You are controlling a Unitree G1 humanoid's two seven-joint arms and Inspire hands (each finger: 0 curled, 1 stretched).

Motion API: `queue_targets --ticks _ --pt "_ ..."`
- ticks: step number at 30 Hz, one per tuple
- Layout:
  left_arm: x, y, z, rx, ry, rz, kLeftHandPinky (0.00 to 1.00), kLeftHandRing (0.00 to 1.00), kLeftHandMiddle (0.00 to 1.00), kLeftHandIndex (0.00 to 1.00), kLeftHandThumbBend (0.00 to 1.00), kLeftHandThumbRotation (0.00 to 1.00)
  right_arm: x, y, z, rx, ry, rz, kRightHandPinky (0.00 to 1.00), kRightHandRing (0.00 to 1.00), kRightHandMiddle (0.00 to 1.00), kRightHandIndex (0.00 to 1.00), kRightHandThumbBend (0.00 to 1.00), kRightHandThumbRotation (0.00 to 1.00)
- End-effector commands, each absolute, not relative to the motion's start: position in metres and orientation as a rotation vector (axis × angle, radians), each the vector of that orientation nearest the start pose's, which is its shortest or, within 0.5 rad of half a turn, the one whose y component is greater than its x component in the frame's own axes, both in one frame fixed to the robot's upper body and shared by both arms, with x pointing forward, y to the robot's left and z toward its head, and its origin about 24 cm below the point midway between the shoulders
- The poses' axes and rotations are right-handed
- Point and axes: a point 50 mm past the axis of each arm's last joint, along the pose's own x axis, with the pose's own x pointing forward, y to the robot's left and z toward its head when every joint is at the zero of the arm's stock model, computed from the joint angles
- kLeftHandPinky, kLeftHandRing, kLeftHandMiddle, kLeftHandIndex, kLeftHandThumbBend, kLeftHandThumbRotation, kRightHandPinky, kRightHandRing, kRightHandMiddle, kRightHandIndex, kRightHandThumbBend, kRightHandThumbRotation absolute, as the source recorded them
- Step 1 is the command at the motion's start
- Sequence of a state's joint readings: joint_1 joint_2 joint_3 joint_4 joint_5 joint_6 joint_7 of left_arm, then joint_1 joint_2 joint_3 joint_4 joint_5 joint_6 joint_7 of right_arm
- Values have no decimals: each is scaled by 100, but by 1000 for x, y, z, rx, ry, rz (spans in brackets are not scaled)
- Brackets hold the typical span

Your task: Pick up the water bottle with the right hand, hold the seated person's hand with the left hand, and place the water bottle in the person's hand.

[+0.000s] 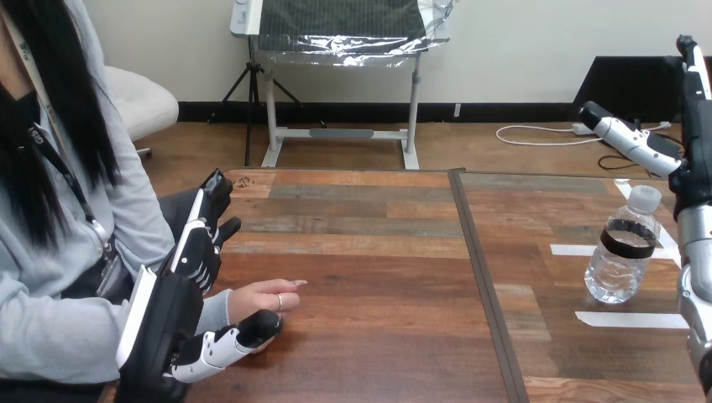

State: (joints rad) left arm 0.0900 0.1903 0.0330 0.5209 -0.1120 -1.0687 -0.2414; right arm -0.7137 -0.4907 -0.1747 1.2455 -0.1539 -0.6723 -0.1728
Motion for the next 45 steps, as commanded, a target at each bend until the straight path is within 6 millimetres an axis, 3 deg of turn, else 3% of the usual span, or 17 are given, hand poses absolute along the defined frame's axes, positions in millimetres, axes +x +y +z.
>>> queue_targets --ticks 1,26,45 --pt "200 201 23 190 -514 -136 91 99 100 100 100 66 358 -294 123 -467 -259 -355 100 98 95 100 100 47" --pt "198 204 25 208 -523 -135 91 99 100 100 100 66 358 -297 101 -517 -87 -373 99 96 93 100 100 49" --pt "196 205 25 199 -520 -138 91 100 100 100 100 65 355 -300 86 -520 19 -368 93 94 93 99 100 48"
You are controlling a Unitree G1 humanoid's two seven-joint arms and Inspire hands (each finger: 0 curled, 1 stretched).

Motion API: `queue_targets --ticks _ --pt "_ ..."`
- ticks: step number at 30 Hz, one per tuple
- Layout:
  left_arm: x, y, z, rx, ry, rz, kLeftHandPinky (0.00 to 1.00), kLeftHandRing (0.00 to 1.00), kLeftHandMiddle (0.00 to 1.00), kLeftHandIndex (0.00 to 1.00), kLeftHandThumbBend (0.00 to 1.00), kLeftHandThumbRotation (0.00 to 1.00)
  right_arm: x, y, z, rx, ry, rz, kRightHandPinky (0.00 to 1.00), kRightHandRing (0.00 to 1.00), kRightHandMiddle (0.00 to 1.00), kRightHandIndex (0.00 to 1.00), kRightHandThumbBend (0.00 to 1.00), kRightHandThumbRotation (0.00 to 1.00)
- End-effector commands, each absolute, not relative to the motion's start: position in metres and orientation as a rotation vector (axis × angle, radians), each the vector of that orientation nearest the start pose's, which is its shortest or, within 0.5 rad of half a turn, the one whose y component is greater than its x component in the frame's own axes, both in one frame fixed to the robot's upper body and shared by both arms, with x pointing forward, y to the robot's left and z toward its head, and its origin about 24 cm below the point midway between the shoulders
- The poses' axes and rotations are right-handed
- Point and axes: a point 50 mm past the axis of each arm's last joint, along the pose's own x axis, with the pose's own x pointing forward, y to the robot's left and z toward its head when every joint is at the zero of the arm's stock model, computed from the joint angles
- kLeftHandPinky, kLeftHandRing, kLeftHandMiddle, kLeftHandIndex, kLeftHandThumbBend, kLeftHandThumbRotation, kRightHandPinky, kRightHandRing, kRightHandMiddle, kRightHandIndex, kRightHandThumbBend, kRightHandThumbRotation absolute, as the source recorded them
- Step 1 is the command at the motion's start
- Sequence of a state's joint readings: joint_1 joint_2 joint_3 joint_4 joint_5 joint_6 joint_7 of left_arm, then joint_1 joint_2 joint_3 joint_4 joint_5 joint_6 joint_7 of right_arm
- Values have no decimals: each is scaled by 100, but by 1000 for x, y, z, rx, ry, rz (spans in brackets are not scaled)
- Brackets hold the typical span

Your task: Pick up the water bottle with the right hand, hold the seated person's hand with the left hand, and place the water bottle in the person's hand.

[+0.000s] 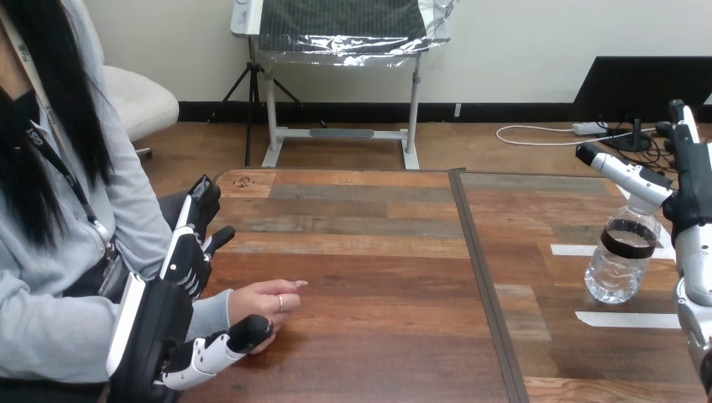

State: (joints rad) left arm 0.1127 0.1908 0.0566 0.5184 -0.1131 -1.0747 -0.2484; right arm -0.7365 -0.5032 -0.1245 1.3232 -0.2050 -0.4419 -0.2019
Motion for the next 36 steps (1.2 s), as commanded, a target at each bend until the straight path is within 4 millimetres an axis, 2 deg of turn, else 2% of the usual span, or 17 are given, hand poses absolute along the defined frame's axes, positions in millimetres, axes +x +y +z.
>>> queue_targets --ticks 1,30,33,36 --pt "196 205 25 200 -521 -138 91 100 100 100 100 65 354 -300 86 -521 21 -368 92 94 93 99 100 48" --pt "193 207 24 175 -512 -150 94 100 100 100 100 62 349 -302 72 -513 95 -355 92 95 94 98 99 44" --pt "193 207 24 176 -513 -148 95 100 100 100 100 62 349 -302 71 -537 107 -355 91 94 93 98 100 45" --pt "193 207 25 178 -515 -149 95 100 100 100 100 62 349 -302 70 -541 120 -353 86 90 93 97 100 47"
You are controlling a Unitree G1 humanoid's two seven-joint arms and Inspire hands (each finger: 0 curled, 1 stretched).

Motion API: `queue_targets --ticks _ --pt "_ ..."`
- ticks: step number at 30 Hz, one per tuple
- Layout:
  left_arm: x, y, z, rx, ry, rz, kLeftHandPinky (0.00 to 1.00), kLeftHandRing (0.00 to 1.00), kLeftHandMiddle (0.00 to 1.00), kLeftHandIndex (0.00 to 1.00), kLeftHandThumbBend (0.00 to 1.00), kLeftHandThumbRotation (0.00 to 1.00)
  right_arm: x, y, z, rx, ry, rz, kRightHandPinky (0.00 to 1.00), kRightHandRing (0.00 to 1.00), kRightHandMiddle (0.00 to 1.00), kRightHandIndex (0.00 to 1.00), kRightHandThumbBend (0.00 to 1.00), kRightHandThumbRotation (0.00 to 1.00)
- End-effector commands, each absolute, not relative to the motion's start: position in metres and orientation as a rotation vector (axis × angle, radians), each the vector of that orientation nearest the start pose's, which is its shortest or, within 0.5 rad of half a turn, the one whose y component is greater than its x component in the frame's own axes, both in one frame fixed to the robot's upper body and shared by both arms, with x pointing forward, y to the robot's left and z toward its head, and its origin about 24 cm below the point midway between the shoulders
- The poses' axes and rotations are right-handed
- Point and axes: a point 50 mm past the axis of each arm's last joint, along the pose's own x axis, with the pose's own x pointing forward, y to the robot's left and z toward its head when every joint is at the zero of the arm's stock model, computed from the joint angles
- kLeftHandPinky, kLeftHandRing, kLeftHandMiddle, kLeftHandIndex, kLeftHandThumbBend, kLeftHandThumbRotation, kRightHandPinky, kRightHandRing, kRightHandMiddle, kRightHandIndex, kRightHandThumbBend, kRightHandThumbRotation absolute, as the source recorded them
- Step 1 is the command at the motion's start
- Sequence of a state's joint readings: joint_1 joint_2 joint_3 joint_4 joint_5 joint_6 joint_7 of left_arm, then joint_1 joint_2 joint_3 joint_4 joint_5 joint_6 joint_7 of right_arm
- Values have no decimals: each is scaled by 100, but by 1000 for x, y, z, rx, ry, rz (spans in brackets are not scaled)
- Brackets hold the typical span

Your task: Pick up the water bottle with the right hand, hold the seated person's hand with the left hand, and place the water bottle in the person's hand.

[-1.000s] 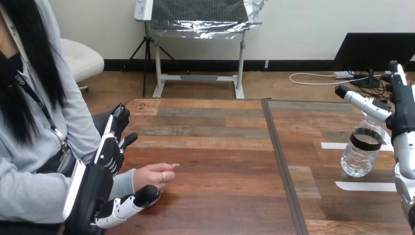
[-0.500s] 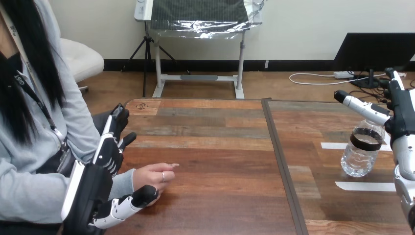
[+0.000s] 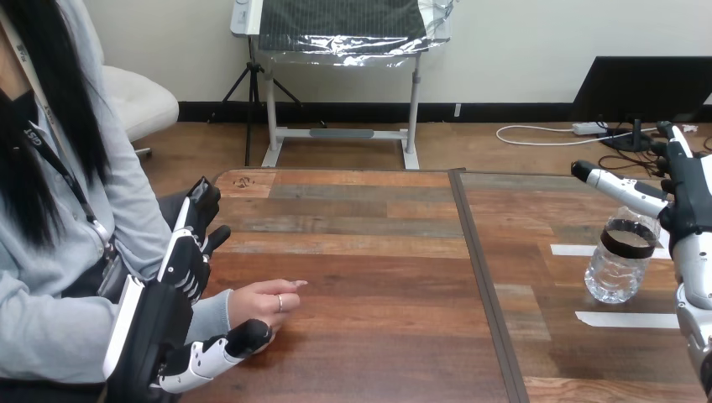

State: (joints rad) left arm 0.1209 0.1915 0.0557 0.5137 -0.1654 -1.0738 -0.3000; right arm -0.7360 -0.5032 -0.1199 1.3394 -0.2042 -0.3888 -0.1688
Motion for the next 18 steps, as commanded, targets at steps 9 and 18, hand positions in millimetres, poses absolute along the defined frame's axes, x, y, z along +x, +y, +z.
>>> queue_targets --ticks 9,18 --pt "193 208 26 198 -525 -144 94 100 100 100 100 64 348 -300 65 -531 143 -329 83 91 92 97 100 46" --pt "193 209 28 205 -528 -137 91 100 100 100 100 66 347 -297 59 -531 172 -305 87 91 92 96 98 43"
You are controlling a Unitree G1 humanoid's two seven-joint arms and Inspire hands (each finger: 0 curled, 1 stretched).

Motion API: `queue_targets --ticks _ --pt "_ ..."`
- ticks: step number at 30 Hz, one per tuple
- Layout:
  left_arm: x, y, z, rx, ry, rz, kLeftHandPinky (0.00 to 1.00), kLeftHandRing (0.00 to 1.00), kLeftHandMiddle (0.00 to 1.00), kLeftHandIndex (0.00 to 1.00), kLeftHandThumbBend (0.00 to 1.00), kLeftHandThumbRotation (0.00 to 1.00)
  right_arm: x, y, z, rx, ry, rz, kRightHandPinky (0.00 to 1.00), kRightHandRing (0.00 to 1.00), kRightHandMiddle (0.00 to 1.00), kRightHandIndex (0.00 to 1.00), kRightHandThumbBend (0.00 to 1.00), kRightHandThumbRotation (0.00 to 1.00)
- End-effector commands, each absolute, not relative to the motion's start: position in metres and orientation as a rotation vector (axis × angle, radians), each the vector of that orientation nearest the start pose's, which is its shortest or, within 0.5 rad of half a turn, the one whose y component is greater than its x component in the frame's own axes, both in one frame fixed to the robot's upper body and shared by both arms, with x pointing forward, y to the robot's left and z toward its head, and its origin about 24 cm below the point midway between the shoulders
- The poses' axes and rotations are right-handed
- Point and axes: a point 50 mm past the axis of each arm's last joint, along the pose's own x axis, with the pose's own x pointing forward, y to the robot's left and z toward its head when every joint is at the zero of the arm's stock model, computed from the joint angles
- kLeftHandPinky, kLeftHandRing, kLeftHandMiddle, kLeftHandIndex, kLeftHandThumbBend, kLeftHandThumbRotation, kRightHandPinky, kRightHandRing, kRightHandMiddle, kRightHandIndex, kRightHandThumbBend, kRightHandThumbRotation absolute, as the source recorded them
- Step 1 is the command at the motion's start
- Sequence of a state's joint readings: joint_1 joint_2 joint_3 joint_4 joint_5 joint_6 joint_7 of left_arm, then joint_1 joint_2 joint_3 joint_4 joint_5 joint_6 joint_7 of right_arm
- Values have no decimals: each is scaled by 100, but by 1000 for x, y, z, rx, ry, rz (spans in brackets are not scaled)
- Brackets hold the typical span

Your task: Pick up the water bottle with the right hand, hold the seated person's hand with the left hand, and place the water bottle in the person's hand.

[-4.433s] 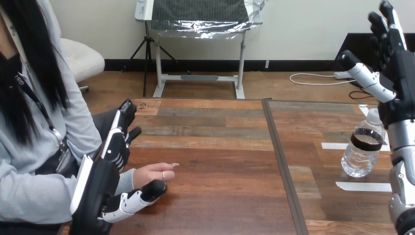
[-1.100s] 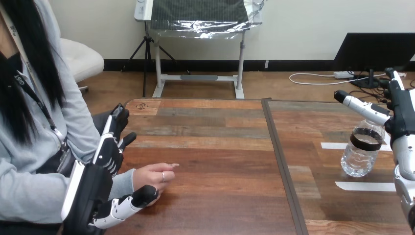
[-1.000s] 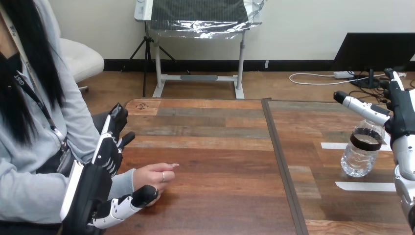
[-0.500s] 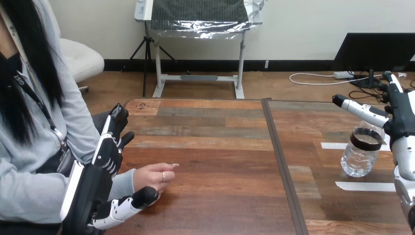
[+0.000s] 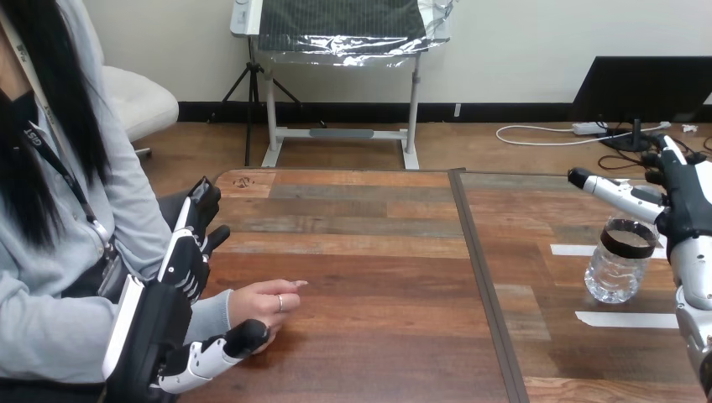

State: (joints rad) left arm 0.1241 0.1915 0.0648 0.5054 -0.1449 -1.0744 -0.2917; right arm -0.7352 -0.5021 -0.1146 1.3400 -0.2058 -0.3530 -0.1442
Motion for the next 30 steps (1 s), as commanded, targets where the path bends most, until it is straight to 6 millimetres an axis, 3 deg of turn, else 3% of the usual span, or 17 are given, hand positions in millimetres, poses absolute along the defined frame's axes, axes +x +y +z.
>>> queue_targets --ticks 1,30 --pt "193 209 28 205 -528 -137 91 100 100 100 100 66 346 -297 59 -528 172 -302 87 91 92 96 97 42" --pt "188 215 30 215 -530 -124 91 99 100 99 100 67 340 -287 38 -526 237 -260 86 90 90 95 92 36"
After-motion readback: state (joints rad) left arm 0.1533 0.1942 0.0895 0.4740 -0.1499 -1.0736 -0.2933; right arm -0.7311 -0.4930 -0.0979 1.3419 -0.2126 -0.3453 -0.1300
